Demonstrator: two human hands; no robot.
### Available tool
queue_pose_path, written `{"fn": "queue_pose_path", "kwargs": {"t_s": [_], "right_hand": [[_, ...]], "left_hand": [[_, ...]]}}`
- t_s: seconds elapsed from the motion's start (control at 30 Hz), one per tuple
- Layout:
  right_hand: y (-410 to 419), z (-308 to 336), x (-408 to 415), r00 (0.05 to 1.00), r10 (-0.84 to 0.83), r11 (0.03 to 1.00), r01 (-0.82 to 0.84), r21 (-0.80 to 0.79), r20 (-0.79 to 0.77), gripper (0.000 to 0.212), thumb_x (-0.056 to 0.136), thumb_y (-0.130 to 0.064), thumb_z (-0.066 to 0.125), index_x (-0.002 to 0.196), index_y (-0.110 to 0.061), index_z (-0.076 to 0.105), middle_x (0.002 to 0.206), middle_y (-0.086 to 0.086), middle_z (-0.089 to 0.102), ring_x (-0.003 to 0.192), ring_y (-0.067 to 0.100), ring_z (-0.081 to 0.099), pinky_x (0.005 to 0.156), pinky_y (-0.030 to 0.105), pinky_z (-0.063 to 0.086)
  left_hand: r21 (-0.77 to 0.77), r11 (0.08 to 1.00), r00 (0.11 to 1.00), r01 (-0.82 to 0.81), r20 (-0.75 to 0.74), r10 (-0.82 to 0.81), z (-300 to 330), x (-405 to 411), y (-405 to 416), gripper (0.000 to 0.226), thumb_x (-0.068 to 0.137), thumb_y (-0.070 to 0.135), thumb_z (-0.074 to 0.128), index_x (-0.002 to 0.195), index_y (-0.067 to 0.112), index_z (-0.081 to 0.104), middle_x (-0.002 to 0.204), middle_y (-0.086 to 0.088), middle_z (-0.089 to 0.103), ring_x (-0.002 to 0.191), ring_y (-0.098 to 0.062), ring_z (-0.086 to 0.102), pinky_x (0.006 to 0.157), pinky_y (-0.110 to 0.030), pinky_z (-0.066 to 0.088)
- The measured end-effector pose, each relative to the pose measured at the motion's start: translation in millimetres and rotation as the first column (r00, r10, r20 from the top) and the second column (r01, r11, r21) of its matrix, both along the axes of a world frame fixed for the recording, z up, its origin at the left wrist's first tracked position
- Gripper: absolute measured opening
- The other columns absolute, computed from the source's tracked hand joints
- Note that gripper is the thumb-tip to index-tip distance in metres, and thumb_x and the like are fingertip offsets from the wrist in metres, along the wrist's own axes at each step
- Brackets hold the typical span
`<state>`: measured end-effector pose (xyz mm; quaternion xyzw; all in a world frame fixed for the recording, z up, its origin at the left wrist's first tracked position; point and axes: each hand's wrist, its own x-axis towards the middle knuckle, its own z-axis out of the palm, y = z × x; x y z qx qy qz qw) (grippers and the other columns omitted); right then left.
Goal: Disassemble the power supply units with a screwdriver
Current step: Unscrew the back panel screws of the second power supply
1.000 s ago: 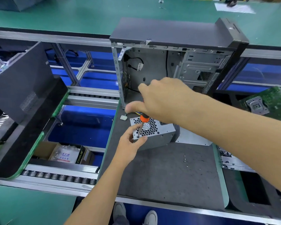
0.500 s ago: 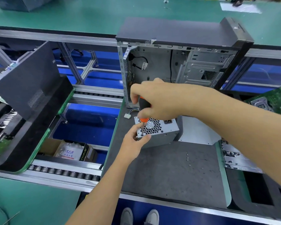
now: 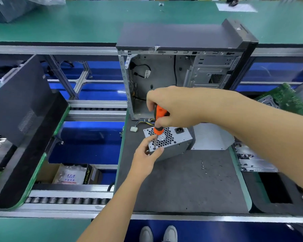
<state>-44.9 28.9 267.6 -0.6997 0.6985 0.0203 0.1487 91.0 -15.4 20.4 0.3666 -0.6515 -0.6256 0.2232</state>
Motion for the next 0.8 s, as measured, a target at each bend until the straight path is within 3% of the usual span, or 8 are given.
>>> {"fn": "queue_pose_path", "kwargs": {"t_s": [0.17, 0.23, 0.33, 0.4, 0.43, 0.57, 0.7, 0.8], "right_hand": [[0.9, 2.5, -6.1, 0.994, -0.056, 0.995, 0.047, 0.093, 0.096, 0.026, 0.090, -0.031, 0.068, 0.106, -0.040, 0.049, 0.097, -0.014, 0.042, 0.081, 0.005, 0.044, 0.065, 0.029, 0.036], [2.0, 2.4, -6.2, 0.992, -0.088, 0.990, 0.077, 0.120, 0.086, 0.028, 0.089, -0.042, 0.068, 0.110, -0.041, 0.049, 0.099, -0.014, 0.044, 0.084, 0.006, 0.046, 0.066, 0.030, 0.037], [1.7, 0.7, -2.6, 0.969, -0.235, 0.968, 0.241, 0.073, -0.081, 0.055, 0.083, -0.078, 0.043, 0.112, -0.031, 0.047, 0.090, -0.004, 0.045, 0.077, 0.017, 0.052, 0.058, 0.034, 0.037], [-1.0, 0.1, 1.2, 0.918, -0.243, 0.968, 0.252, -0.010, -0.313, 0.081, 0.081, -0.081, 0.011, 0.112, -0.020, 0.053, 0.080, 0.003, 0.039, 0.070, 0.024, 0.047, 0.050, 0.032, 0.029], [-1.8, -1.0, 2.6, 0.894, -0.201, 0.978, 0.207, -0.029, -0.401, 0.084, 0.083, -0.077, 0.005, 0.112, -0.016, 0.055, 0.077, 0.004, 0.036, 0.066, 0.025, 0.044, 0.048, 0.031, 0.027], [-3.8, -7.2, 3.9, 0.918, -0.237, 0.970, 0.208, -0.122, -0.319, 0.043, 0.100, -0.058, 0.033, 0.095, -0.016, 0.045, 0.071, 0.003, 0.036, 0.056, 0.019, 0.037, 0.049, 0.031, 0.028], [-2.9, -8.2, -0.5, 0.975, -0.179, 0.983, 0.171, -0.071, -0.132, 0.028, 0.100, -0.047, 0.046, 0.106, -0.020, 0.039, 0.080, 0.000, 0.046, 0.065, 0.018, 0.049, 0.056, 0.035, 0.038], [-3.0, -3.9, -6.7, 0.990, -0.142, 0.990, 0.142, -0.024, -0.017, 0.019, 0.096, -0.034, 0.056, 0.106, -0.028, 0.041, 0.093, -0.007, 0.048, 0.073, 0.009, 0.047, 0.057, 0.029, 0.035]], "left_hand": [[0.027, 0.999, 0.998, 0.039, -0.058, -0.038, -0.4, 0.5, -3.8, 0.044, 0.090, 0.025, 0.073, 0.117, 0.057, 0.060, 0.117, 0.026, 0.067, 0.105, 0.002, 0.064, 0.080, -0.009, 0.048], [0.020, 0.999, 0.996, 0.047, -0.076, -0.045, -0.9, 0.2, -5.1, 0.045, 0.090, 0.024, 0.073, 0.116, 0.058, 0.060, 0.119, 0.027, 0.066, 0.107, 0.004, 0.063, 0.081, -0.007, 0.047], [0.013, 0.998, 0.995, 0.069, -0.074, -0.068, -2.5, -1.4, -11.6, 0.044, 0.087, 0.030, 0.073, 0.120, 0.056, 0.059, 0.121, 0.027, 0.064, 0.107, 0.005, 0.062, 0.082, -0.013, 0.048], [0.003, 0.996, 0.994, 0.091, -0.058, -0.091, -2.9, -2.7, -18.8, 0.044, 0.085, 0.036, 0.073, 0.122, 0.054, 0.058, 0.119, 0.029, 0.064, 0.106, 0.007, 0.060, 0.082, -0.017, 0.046], [0.002, 0.995, 0.993, 0.104, -0.056, -0.103, -2.9, -3.6, -22.2, 0.045, 0.084, 0.038, 0.073, 0.123, 0.053, 0.059, 0.119, 0.029, 0.064, 0.105, 0.008, 0.060, 0.083, -0.017, 0.045], [0.015, 0.993, 0.992, 0.116, -0.057, -0.115, -4.4, -7.9, -30.4, 0.043, 0.081, 0.038, 0.073, 0.120, 0.052, 0.060, 0.121, 0.031, 0.061, 0.108, 0.013, 0.056, 0.086, -0.016, 0.041], [0.044, 0.990, 0.991, 0.131, -0.034, -0.129, -7.4, -8.2, -35.5, 0.043, 0.080, 0.040, 0.074, 0.119, 0.052, 0.059, 0.121, 0.034, 0.059, 0.107, 0.017, 0.051, 0.088, -0.023, 0.040], [0.044, 0.990, 0.991, 0.133, -0.027, -0.132, -7.8, -6.9, -38.3, 0.044, 0.080, 0.040, 0.075, 0.121, 0.049, 0.059, 0.116, 0.034, 0.059, 0.102, 0.017, 0.052, 0.085, -0.022, 0.039]]}}
